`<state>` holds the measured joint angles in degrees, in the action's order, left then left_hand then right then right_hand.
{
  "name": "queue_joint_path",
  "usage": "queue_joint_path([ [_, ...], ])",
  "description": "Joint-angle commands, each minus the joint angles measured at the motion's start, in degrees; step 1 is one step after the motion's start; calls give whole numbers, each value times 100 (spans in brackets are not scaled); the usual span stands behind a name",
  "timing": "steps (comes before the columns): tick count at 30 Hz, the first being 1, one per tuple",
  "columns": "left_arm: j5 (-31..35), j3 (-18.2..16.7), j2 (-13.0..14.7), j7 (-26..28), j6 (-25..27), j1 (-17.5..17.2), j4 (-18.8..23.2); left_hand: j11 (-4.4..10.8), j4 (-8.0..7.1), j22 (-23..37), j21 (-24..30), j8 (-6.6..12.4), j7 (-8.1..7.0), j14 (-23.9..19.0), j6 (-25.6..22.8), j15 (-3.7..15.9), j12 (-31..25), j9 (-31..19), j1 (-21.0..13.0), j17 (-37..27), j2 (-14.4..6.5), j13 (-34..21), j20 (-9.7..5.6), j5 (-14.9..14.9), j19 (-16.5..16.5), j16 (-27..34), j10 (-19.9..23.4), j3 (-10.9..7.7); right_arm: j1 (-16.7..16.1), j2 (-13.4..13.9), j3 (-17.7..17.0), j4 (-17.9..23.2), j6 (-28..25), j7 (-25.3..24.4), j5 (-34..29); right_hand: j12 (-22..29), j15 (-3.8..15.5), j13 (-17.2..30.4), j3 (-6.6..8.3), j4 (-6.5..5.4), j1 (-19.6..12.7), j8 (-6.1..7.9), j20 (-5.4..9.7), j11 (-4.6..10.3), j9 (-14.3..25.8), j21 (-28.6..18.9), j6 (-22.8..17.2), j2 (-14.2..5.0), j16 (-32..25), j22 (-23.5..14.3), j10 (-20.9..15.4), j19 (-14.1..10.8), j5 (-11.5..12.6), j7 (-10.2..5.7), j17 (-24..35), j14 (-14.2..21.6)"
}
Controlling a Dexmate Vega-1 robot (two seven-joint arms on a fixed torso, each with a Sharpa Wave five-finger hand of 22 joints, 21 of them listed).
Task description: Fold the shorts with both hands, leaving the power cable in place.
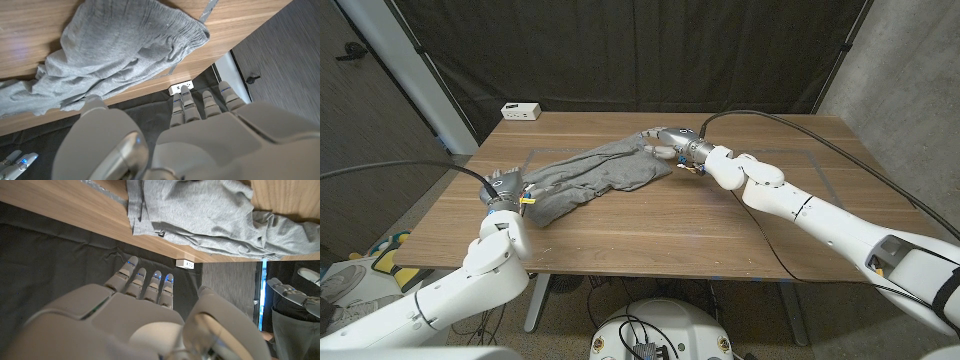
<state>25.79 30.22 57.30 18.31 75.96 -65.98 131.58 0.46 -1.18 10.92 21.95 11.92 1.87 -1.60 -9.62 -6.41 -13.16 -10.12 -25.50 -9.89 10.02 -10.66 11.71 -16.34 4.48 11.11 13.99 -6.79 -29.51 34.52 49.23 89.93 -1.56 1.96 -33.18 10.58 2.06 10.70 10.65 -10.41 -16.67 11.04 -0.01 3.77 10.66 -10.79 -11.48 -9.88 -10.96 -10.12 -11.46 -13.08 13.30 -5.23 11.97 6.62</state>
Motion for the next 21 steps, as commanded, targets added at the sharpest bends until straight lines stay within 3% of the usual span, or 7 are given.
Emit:
queue_joint_path([
  [1,597,1134,252,-51,402,673,-217,49,304,7,5,92,-47,-203,-380,42,-88,-14,-486,-15,-1,-19,34,-162,-216,52,348,104,-72,-32,82,-183,124,101,107,26,393,15,40,56,46,-3,-9,-21,0,1,4,-33,16,3,-3,41,38,-36,-27,-21],
  [2,832,1183,199,-145,402,670,-281,143,353,8,5,100,-59,-269,-469,73,-101,-13,-566,-15,-7,-19,36,-190,-267,64,437,141,-70,-43,89,-215,147,112,130,25,387,14,46,66,45,-18,-18,-24,-1,1,40,-26,17,3,2,45,42,-47,-36,-23],
  [7,1624,1291,-1,-698,402,670,-506,143,429,13,14,125,-95,-414,-701,181,-126,-10,-696,-13,-34,-16,38,-240,-390,82,621,215,-61,-90,130,-338,229,186,231,17,358,13,9,73,106,-41,-62,-46,-3,-4,107,60,13,6,33,56,41,-35,-55,-25],
  [12,1437,1254,-73,-594,402,683,-552,141,441,15,19,121,-156,-471,-787,274,-102,-5,-716,-12,-46,-9,42,-256,-445,85,625,255,-42,-145,160,-452,272,264,340,20,348,13,-41,44,210,-54,-47,-44,-2,3,160,98,8,3,38,100,40,-19,-58,-42],
  [16,1339,1349,-57,-588,402,774,-586,28,420,18,17,68,-245,-505,-825,334,12,4,-671,-10,-66,8,50,-271,-512,56,432,339,3,-187,242,-533,238,372,323,11,384,13,-88,-11,382,-68,31,6,-2,26,243,62,9,-2,79,222,49,-39,-57,-98],
  [21,1463,1533,-88,-708,402,916,-701,97,404,18,4,55,-321,-519,-904,350,25,8,-645,-8,-89,19,51,-279,-529,36,463,388,65,-228,311,-662,229,492,355,0,450,11,-133,-38,583,-63,102,64,-4,44,294,25,23,-1,142,365,68,-25,-60,-205],
])
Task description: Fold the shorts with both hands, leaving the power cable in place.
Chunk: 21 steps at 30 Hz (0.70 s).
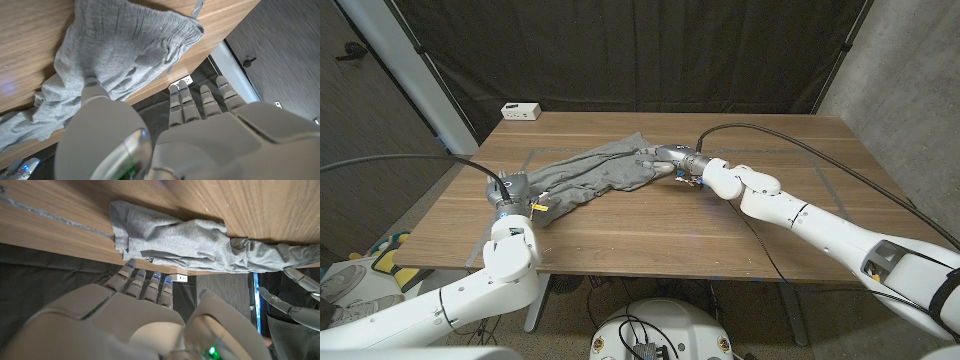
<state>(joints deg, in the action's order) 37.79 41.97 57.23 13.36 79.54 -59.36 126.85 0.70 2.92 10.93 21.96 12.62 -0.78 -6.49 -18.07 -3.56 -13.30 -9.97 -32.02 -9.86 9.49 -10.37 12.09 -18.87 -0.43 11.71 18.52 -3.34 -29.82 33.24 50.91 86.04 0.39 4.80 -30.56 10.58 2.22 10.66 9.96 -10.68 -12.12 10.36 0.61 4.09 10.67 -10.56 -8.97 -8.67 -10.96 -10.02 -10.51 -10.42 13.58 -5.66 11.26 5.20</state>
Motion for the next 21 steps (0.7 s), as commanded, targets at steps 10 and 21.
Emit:
queue_joint_path([
  [10,462,890,-52,-571,45,693,-405,223,-5,20,-33,-70,45,-104,-113,63,8,-6,-12,-8,-67,-2,14,-53,-50,-38,226,125,115,-117,178,-397,3,172,116,9,431,13,-81,-9,249,16,54,38,-7,17,56,-115,18,-7,52,162,58,55,4,-99],
  [21,1577,1412,-142,-1834,45,1072,-738,397,119,29,-78,-13,57,-228,-539,47,-32,-13,-273,-9,-85,-11,9,-123,-103,-30,597,218,163,-137,212,-545,93,145,189,27,421,12,-78,10,326,27,35,5,-10,1,52,-124,8,-1,20,175,79,65,-9,-95],
])
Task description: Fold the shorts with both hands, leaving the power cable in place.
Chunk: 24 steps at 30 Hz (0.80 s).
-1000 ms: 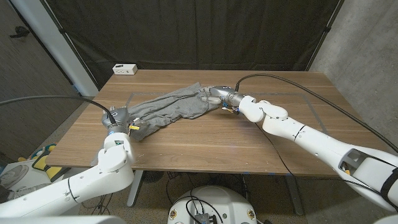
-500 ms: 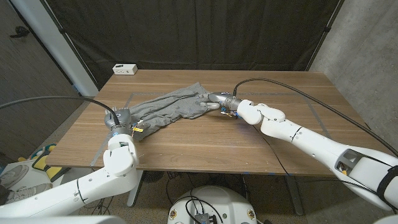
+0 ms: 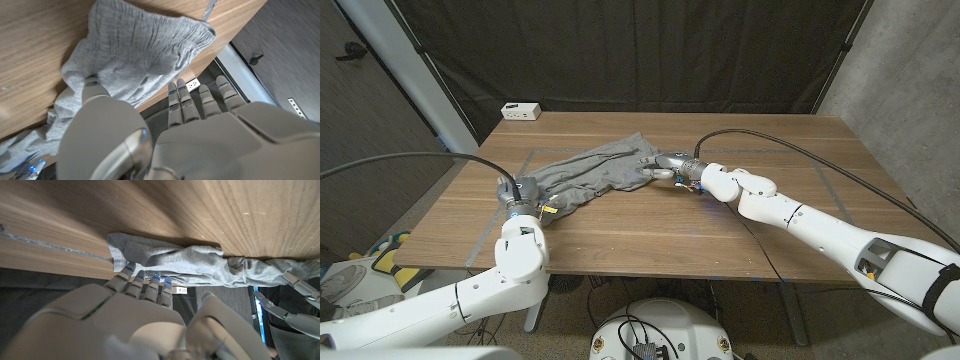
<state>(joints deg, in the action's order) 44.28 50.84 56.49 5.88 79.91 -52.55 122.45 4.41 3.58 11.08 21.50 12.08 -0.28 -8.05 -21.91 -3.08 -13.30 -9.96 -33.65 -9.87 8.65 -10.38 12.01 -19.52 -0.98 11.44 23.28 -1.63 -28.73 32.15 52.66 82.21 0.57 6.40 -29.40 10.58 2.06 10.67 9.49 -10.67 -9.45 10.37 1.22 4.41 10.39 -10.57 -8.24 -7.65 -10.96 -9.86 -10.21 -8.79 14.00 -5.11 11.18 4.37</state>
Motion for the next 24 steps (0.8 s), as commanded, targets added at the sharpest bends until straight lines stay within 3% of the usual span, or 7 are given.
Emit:
queue_joint_path([
  [1,1001,594,-52,-1200,7,442,-310,40,60,14,-35,37,18,-83,-161,-4,-30,-14,-124,-7,1,-11,18,-61,-50,-1,132,53,50,-39,26,-180,86,-31,104,27,434,11,-31,10,62,28,-26,-25,18,0,-20,-226,7,-17,-10,12,38,15,-3,-9],
  [9,1712,1339,113,-2646,6,1115,-402,-11,133,18,-78,-49,51,-27,-49,-107,47,-22,-251,-10,43,-19,20,-92,-18,-36,57,128,101,-66,42,-262,155,-36,152,32,418,10,-22,26,97,38,-33,-68,16,-11,-34,-225,1,-14,-19,8,52,28,-14,0],
  [15,2549,1675,71,-3557,-87,1369,-642,185,258,28,-101,-22,-134,-117,-214,-73,30,-36,-591,-14,-79,-37,16,-184,-68,-12,235,123,87,-49,28,-287,164,-40,205,34,408,10,-12,38,116,42,-35,-63,15,-23,-38,-226,-3,-11,-22,-8,64,35,-21,9],
  [16,2749,1709,63,-3758,-154,1392,-694,238,299,35,-108,54,-351,-193,-532,-21,15,-46,-764,-14,-164,-47,17,-225,-114,-2,360,120,90,-44,29,-283,152,-22,209,34,410,10,-9,41,120,42,-36,-62,15,-25,-38,-226,-5,-11,-21,-9,67,35,-23,14],
  [20,3525,1530,-85,-4318,-426,1231,-964,529,356,50,-118,171,-667,-612,-1493,373,-157,-57,-1272,-6,-482,-77,-93,-273,-291,62,1294,78,87,-36,16,-280,136,-55,214,37,409,10,-1,49,130,47,-36,-58,14,-30,-46,-225,-10,-10,-28,-16,75,42,-29,29],
  [24,3759,1004,-233,-4340,-760,858,-1071,640,378,56,-118,273,-717,-967,-2233,589,-272,-69,-1582,-1,-711,-101,-170,-222,-393,84,1998,-3,79,-25,11,-256,138,-78,215,36,410,9,6,55,138,47,-33,-65,13,-35,-45,-224,-9,-9,-25,-24,82,44,-32,27],
])
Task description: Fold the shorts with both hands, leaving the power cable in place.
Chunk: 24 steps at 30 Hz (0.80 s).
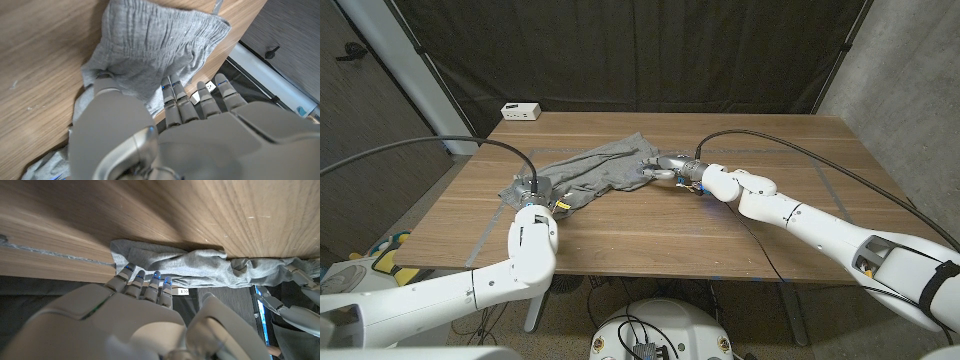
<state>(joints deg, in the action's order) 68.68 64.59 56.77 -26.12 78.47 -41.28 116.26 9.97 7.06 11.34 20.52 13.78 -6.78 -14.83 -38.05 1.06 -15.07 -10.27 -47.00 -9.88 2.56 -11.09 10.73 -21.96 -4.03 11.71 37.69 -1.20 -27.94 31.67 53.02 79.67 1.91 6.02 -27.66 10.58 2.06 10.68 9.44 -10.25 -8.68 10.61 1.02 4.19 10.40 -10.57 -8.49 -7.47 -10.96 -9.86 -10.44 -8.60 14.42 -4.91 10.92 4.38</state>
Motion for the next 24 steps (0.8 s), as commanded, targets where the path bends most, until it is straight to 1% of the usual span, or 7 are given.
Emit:
queue_joint_path([
  [1,1389,-494,-299,-1180,-692,-349,-471,92,25,31,-28,138,-96,-416,-848,249,-105,-44,-288,0,-130,-39,-71,55,-96,69,701,-46,-3,23,-26,-8,18,-46,49,35,409,8,12,14,63,23,-14,-45,12,-36,-20,-242,-9,-8,-1,-45,42,23,-7,27],
  [6,1688,-1081,-479,-1247,-1056,-750,-495,86,-20,37,-57,-113,-76,-381,-479,239,114,-49,-254,-6,-102,-56,-66,124,-73,-4,378,26,-8,48,-19,36,-18,-66,-5,36,409,8,22,22,71,24,-12,-48,12,-41,-20,-240,-9,-7,-4,-55,50,32,-12,30],
  [8,2081,-1236,-630,-1292,-1153,-886,-638,82,13,44,-35,-53,-72,-551,-824,347,-5,-59,-470,-5,-301,-85,-77,135,-172,21,851,-70,-25,60,-39,46,-9,-80,20,36,404,8,27,25,74,25,-13,-53,11,-44,-22,-240,-9,-7,-4,-61,54,40,-13,33],
  [9,2224,-1323,-693,-1248,-1230,-967,-700,88,70,44,-2,70,-144,-780,-1337,452,-101,-63,-689,0,-445,-107,-159,201,-284,52,1254,-162,-25,69,-46,65,-27,-53,31,36,407,8,29,27,75,24,-8,-50,11,-45,-20,-240,-8,-7,-4,-63,56,45,-15,31],
  [14,2644,-1827,-1091,-700,-1398,-1410,-964,236,270,66,209,336,49,-1581,-2565,852,-488,-90,-1674,7,-933,-312,-492,770,-758,62,2731,-667,-17,118,-4,155,-98,0,-83,40,407,8,43,37,78,38,-7,-55,11,-47,-54,-239,-6,-6,-12,-65,66,51,-21,32],
  [17,2913,-2063,-1303,-313,-1466,-1625,-1142,225,245,74,312,348,213,-1914,-2741,1016,-594,-88,-1921,-16,-1038,-397,-638,962,-949,93,3137,-837,0,138,20,176,-105,73,-117,51,439,7,73,46,83,71,15,-31,9,-47,-148,-253,-9,-6,-44,-61,82,-22,-28,47],
  [24,3305,-2549,-1653,110,-1773,-1953,-1349,208,232,86,424,298,256,-2219,-2692,1120,-572,-95,-2054,-39,-1118,-451,-716,1035,-1163,158,3143,-961,-20,201,19,224,189,156,-35,126,607,6,379,29,91,161,45,178,7,-121,-586,-375,-91,-9,-363,-250,165,-144,-46,365],
])
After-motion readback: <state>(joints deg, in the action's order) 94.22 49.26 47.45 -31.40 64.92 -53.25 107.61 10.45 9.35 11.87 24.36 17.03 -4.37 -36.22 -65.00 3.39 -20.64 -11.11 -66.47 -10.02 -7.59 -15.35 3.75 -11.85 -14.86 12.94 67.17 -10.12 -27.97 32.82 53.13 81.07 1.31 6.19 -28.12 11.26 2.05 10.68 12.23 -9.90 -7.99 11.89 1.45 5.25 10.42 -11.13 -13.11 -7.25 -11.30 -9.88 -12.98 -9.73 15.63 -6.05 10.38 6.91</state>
